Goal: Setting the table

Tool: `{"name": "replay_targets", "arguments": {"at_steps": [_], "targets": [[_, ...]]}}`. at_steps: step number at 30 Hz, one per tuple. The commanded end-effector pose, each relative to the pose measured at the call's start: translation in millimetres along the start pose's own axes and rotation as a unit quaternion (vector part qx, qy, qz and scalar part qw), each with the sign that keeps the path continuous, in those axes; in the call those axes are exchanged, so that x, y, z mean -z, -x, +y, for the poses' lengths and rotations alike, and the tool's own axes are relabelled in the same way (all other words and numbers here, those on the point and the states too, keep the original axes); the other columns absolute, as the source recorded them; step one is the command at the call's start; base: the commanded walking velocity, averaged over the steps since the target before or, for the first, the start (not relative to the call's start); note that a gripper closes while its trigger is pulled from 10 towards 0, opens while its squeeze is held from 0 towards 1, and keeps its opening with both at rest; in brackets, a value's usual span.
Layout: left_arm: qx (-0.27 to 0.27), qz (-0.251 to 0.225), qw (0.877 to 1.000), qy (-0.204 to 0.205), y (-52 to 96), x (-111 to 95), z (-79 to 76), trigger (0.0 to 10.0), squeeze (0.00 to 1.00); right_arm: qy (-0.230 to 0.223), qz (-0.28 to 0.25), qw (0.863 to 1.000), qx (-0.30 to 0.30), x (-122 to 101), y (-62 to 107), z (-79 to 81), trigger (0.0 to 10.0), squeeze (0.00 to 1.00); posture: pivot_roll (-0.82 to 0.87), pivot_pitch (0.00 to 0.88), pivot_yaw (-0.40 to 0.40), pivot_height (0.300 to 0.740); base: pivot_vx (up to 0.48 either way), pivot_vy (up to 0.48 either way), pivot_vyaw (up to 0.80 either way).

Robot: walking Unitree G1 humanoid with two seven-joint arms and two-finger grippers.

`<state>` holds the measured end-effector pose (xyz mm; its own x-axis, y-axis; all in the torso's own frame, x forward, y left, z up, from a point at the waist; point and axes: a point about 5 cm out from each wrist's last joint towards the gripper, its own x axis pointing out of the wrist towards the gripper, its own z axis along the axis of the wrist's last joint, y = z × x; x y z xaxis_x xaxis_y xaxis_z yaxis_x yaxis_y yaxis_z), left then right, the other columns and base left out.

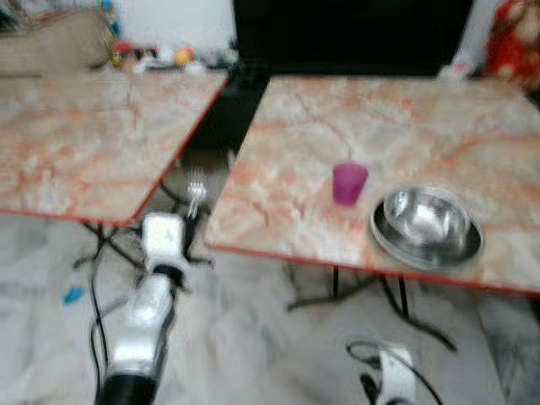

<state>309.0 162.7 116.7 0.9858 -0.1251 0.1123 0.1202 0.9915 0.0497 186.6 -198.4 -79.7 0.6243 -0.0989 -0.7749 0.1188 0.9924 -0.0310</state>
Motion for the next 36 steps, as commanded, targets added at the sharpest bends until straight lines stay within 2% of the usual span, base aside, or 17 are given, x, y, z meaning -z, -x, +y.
{"name": "replay_targets", "arguments": {"at_steps": [1, 17, 25, 36], "targets": [[-0.009, 0.005, 1.000, -0.010, 0.7, -0.1, 8.1, 10.0, 0.00, -0.007, -0.006, 1.000, -0.009, -4.8, -1.4, 8.2, 10.0, 0.00, 0.08, 0.000, 0.003, 0.740, 0.000, -0.292, 0.00], [-0.008, 0.003, 1.000, -0.013, 0.5, -0.8, 7.7, 10.0, 0.00, -0.022, -0.006, 1.000, -0.006, -5.9, -1.7, 7.6, 10.0, 0.00, 0.08, 0.000, 0.002, 0.740, 0.000, -0.320, 0.00], [-0.009, 0.002, 1.000, -0.014, 0.4, -1.3, 8.6, 10.0, 0.00, -0.016, -0.003, 1.000, -0.009, -6.0, -1.9, 7.8, 10.0, 0.00, 0.08, 0.000, 0.003, 0.740, 0.000, -0.292, -0.75], [-0.010, 0.002, 1.000, -0.013, -0.1, -1.9, 9.0, 10.0, 0.00, -0.015, -0.006, 1.000, -0.008, -7.1, -2.0, 7.7, 10.0, 0.00, 0.08, 0.000, 0.002, 0.740, 0.000, -0.355, 0.00]]}}
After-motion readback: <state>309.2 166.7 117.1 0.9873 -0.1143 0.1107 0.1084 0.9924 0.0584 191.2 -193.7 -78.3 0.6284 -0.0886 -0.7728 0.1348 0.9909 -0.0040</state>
